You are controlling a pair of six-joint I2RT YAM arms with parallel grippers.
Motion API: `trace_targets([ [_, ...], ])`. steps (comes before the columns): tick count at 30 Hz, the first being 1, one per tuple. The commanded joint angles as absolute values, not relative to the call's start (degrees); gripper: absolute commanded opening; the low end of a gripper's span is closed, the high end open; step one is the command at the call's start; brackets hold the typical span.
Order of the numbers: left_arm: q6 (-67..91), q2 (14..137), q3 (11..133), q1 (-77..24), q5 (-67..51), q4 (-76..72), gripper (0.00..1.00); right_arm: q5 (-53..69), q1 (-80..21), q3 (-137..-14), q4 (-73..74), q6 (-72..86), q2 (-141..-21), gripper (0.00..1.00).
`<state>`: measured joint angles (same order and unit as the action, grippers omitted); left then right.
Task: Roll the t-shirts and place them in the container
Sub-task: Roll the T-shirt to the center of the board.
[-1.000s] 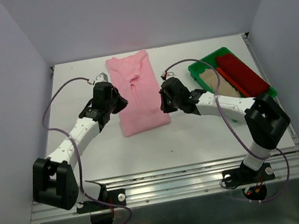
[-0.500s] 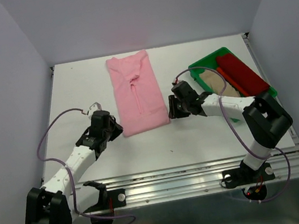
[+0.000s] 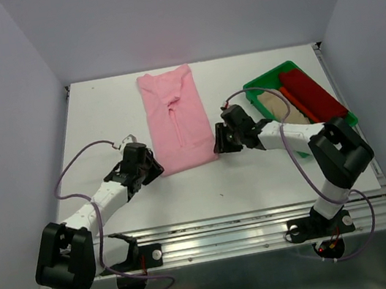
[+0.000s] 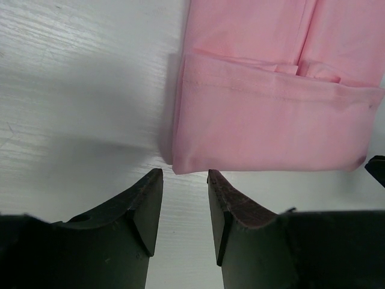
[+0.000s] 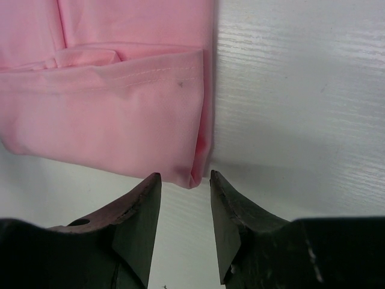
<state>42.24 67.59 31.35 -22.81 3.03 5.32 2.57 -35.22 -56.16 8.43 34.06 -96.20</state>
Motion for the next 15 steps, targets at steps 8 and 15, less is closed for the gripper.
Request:
trace_targets([
  [8,42.1,70.1,29.3,-23.1,4.0,0.8,0.47,4.1,-34.9,-55.7,5.1,35.0,-98.2,0.45],
  [15,43.8,72.7,26.7,-23.1,3.0,-4.7,0.44,4.0,-34.9,-54.6,4.7,35.2,-98.5,0.44],
])
